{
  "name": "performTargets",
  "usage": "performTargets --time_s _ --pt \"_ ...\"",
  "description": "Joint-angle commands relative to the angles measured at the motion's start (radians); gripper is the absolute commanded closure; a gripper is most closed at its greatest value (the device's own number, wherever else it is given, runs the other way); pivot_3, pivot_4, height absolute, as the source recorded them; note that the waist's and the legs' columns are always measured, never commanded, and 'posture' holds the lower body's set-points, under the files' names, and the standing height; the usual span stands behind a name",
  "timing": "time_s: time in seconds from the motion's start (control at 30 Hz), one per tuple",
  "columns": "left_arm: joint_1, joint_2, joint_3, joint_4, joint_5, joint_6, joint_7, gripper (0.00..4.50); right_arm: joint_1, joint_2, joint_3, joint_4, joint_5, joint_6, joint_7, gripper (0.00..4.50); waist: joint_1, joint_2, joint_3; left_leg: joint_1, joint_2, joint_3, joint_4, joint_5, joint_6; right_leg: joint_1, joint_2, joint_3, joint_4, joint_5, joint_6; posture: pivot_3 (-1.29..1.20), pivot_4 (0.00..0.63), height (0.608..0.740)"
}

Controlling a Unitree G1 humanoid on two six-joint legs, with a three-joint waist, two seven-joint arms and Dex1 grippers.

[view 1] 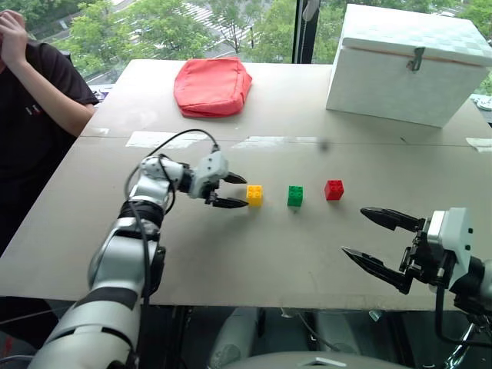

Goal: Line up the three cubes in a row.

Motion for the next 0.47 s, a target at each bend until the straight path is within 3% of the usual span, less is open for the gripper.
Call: performTargets --time_s 0.03,0.13,0.23,0.37,0.47 --pt "0.204 0.066 0.081 -0.376 -0.109 0.194 0.055 0.96 0.015 -0.013 -0.042 0.031 -0.017 -0.028 0.034 0.59 -0.005 0.000 0.000 0.000 0.000 0.000 0.000 0.000 0.000 0.000 0.000 0.001 0.000 0.000 0.000 0.00 0.150 0.740" --pt "0.543 0.085 0.226 -0.873 -0.198 0.453 0.269 0.96 0.058 -0.015 -0.087 0.103 -0.060 -0.057 0.075 0.59 -0.005 0.001 0.000 0.002 0.000 0.002 -0.002 0.000 0.000 0.000 -0.002 0.004 -0.001 0.000 0.000 0.00 0.150 0.740" --pt "0.791 0.068 0.344 -1.183 -0.264 0.633 0.435 0.96 0.103 -0.014 -0.130 0.171 -0.091 -0.089 0.117 0.59 0.013 0.001 0.000 0.001 0.001 0.002 -0.003 -0.001 0.001 0.000 -0.005 0.004 -0.003 0.000 -0.001 0.00 0.150 0.740" --pt "1.135 0.048 0.522 -1.364 -0.311 0.694 0.504 0.96 0.179 -0.023 -0.194 0.302 -0.149 -0.145 0.206 0.59 0.029 0.003 -0.002 0.004 0.003 0.002 -0.002 -0.002 -0.001 0.002 -0.005 0.003 -0.003 -0.004 -0.001 0.00 0.150 0.740" --pt "1.222 0.020 0.577 -1.404 -0.353 0.691 0.545 0.96 0.190 -0.032 -0.212 0.348 -0.160 -0.166 0.244 0.59 0.032 0.004 -0.002 0.005 0.003 0.004 -0.002 -0.004 -0.004 0.004 -0.005 0.004 -0.003 -0.005 -0.001 0.00 0.150 0.740"
